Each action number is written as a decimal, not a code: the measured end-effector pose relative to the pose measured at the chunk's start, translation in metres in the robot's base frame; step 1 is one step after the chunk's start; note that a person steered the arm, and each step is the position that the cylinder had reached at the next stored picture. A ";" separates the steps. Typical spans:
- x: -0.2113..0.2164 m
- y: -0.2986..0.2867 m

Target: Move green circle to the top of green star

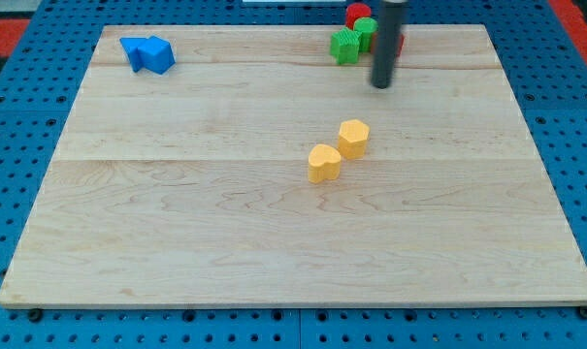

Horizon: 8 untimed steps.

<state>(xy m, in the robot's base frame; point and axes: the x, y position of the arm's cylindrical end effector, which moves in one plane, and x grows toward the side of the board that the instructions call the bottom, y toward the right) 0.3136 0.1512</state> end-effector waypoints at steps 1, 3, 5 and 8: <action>-0.039 0.067; -0.123 0.068; -0.122 0.042; -0.090 -0.067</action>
<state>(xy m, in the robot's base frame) 0.2238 0.0840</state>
